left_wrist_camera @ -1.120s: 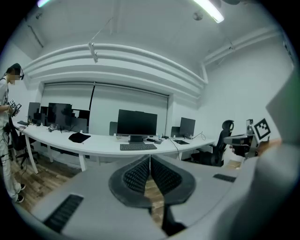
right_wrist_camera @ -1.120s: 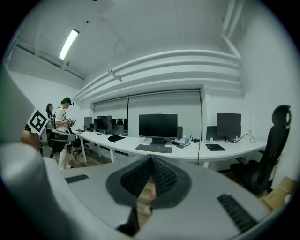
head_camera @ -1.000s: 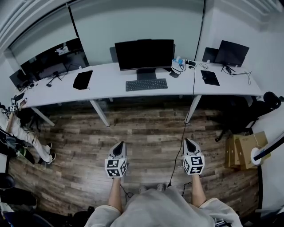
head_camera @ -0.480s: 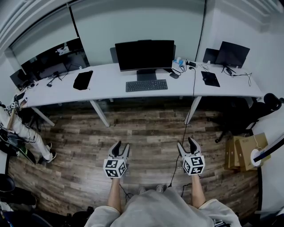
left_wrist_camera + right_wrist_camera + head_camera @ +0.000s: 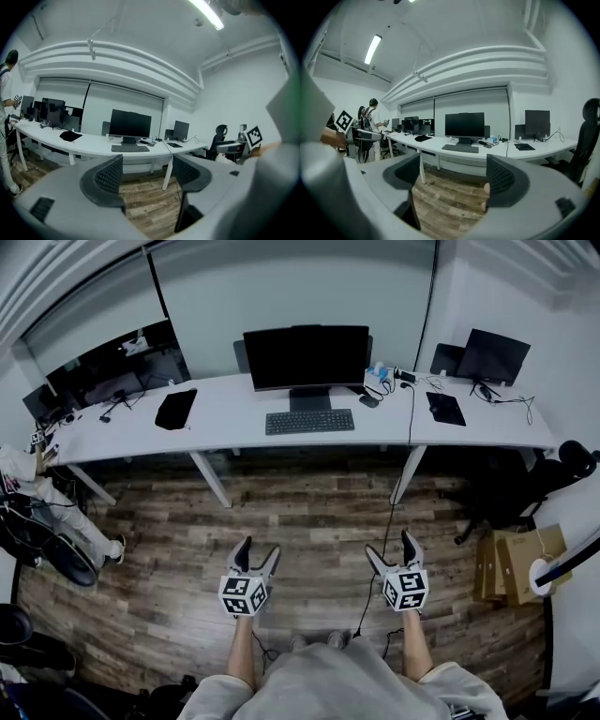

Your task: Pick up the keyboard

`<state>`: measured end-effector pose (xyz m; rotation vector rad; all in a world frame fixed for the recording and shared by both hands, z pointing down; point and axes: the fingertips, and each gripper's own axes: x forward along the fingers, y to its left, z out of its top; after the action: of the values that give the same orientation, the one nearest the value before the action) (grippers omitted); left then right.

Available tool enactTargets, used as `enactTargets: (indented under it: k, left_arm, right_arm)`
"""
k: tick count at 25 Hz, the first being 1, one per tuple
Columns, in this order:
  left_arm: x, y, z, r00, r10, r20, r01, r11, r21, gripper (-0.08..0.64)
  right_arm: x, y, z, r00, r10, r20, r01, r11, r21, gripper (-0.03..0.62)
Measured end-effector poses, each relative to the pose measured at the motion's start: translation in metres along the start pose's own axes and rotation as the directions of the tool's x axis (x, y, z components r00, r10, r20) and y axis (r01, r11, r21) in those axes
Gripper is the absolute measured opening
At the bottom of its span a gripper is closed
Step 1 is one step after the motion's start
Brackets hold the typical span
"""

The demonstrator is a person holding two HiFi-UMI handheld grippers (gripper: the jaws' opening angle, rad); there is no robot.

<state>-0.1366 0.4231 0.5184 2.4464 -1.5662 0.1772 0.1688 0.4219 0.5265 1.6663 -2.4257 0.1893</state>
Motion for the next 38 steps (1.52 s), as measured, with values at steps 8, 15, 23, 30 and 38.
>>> enactTargets:
  k: [8,15,23,30,38]
  left_arm:
    - [0.012,-0.015,0.000,1.000,0.019,0.004,-0.019,1.000,0.016,0.311]
    - [0.026,-0.029,0.001,0.998,0.059,0.005,-0.059,0.998,0.028,0.311]
    - [0.040,-0.026,-0.005,0.996,0.092,-0.010,-0.092,0.995,0.023,0.311]
    - [0.069,-0.007,-0.006,0.995,0.096,-0.012,-0.096,0.995,0.018,0.311]
    - [0.131,0.033,0.001,0.997,0.076,-0.017,-0.076,0.997,0.007,0.311]
  right_arm:
    - [0.000,-0.020,-0.002,1.000,0.010,0.003,-0.010,1.000,-0.006,0.423]
    - [0.005,-0.044,-0.004,1.000,0.027,0.003,-0.027,0.999,-0.020,0.423]
    - [0.025,-0.058,-0.005,0.999,0.053,-0.005,-0.053,0.998,-0.027,0.423]
    - [0.057,-0.066,-0.007,0.998,0.053,-0.016,-0.054,0.998,-0.034,0.422]
    - [0.122,-0.081,0.001,0.999,0.022,-0.025,-0.023,0.999,-0.035,0.414]
